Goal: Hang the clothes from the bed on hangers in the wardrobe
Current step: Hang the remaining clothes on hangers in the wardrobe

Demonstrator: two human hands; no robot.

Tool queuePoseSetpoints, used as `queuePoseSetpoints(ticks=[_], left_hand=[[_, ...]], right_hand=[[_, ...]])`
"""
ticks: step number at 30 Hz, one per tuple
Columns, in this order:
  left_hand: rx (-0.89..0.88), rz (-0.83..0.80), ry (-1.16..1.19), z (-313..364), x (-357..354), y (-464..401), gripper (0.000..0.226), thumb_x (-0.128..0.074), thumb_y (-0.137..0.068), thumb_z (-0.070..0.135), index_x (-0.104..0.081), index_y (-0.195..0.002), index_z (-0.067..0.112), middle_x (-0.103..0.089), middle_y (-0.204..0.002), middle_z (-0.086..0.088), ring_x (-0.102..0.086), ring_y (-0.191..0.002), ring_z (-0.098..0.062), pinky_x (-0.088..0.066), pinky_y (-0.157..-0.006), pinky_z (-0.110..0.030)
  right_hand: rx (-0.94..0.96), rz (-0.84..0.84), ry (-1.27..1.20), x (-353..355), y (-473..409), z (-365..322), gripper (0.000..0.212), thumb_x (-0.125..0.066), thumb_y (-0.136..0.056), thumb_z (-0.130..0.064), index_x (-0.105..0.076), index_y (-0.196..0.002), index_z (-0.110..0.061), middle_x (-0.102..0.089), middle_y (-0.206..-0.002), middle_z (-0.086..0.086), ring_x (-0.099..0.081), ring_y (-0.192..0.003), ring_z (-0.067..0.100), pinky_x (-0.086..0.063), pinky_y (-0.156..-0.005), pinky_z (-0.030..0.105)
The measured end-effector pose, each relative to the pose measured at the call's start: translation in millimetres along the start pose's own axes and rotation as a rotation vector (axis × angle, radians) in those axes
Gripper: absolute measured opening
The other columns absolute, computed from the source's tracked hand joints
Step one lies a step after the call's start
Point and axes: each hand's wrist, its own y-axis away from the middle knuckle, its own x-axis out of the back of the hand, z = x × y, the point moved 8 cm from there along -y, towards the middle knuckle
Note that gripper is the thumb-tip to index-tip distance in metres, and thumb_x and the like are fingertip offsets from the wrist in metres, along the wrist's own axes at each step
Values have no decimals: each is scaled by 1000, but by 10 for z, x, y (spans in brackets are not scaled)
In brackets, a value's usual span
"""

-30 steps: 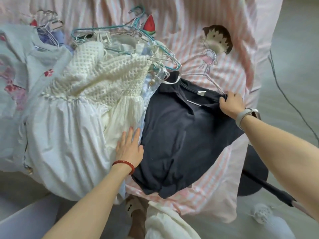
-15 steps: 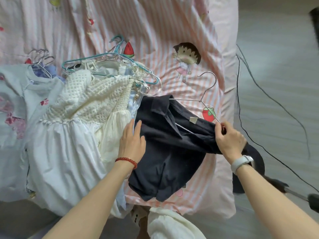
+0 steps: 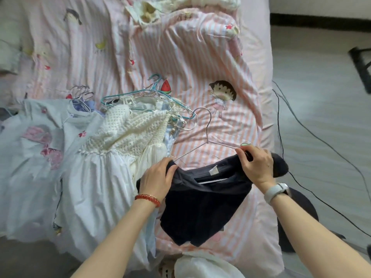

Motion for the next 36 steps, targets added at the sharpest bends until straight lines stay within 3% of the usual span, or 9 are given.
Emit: queuePoseSetpoints(ticks=[6, 10, 13, 16, 21, 24, 27, 30, 36], left_hand=[[306, 311, 117, -809, 680, 740, 16, -52, -92, 16, -63, -102, 10, -67, -97, -7, -58, -92, -30, -38, -75, -32], [451, 517, 82, -1439, 1126, 1471, 17, -56, -90, 13, -66, -103, 7, -68, -100, -12, -58, -95, -33, -37, -85, -37], [595, 685, 1, -1919, 1424, 2199, 22, -52, -88, 19, -69, -96, 6, -69, -88, -16, -59, -86, -36, -33, -82, -39], [763, 894, -61, -2305, 1645, 3064, 23, -53, -80, 18, -70, -88, 4, -67, -75, -20, -59, -75, -40, -40, -78, -46], [1030, 1100, -107, -2923, 1732, 4569, 27, -48, -83, 19, -68, -84, 0, -68, -81, -21, -60, -76, -43, -39, -87, -63], [1177, 1230, -77, -3221, 1774, 5501, 33, -45, -84, 23, -67, -88, -1, -67, -85, -22, -59, -82, -44, -37, -90, -62], [1283, 1425, -58, -3343, 1893, 6411, 37, -45, -83, 25, -66, -89, -3, -66, -88, -24, -58, -88, -44, -38, -91, -55], [1399, 1552, -138, -3395, 1980, 7254, 28, -49, -81, 17, -67, -88, -4, -66, -87, -26, -58, -88, -45, -38, -90, -60], [1621, 1723, -187, -3313, 2011, 8676, 25, -61, -83, 3, -65, -108, 2, -57, -111, -22, -48, -107, -41, -36, -94, -48]], right_hand=[[164, -218, -172, -438, 2, -1015, 47, -32, -87, -41, -64, -106, -12, -68, -97, 4, -56, -96, 23, -28, -94, 34], [363, -429, -170, -781, 185, -1818, 53, -27, -88, -46, -59, -114, -14, -64, -108, 4, -50, -105, 22, -30, -95, 38], [621, -587, -144, -1032, 476, -2568, 55, -28, -88, -49, -57, -117, -13, -63, -106, 6, -55, -99, 28, -40, -87, 40], [890, -701, -183, -1152, 965, -3385, 50, -30, -90, -46, -60, -111, -12, -62, -94, 8, -59, -88, 30, -49, -71, 39], [1273, -750, -240, -1087, 2027, -4721, 36, -37, -90, -35, -62, -96, -10, -64, -84, 5, -62, -75, 26, -46, -60, 28], [1443, -796, -286, -989, 2725, -5488, 34, -38, -90, -40, -59, -97, -15, -68, -85, 3, -65, -72, 24, -47, -56, 26], [1542, -848, -385, -868, 3505, -6156, 35, -40, -92, -40, -59, -107, -15, -69, -96, 4, -65, -83, 26, -46, -63, 29], [1562, -953, -489, -811, 4278, -6681, 32, -45, -93, -35, -60, -110, -13, -66, -104, 5, -61, -95, 25, -38, -70, 27], [1601, -984, -685, -414, 5654, -7477, 19, -53, -90, -29, -65, -95, -16, -69, -89, -5, -65, -81, 22, -45, -68, 28]])
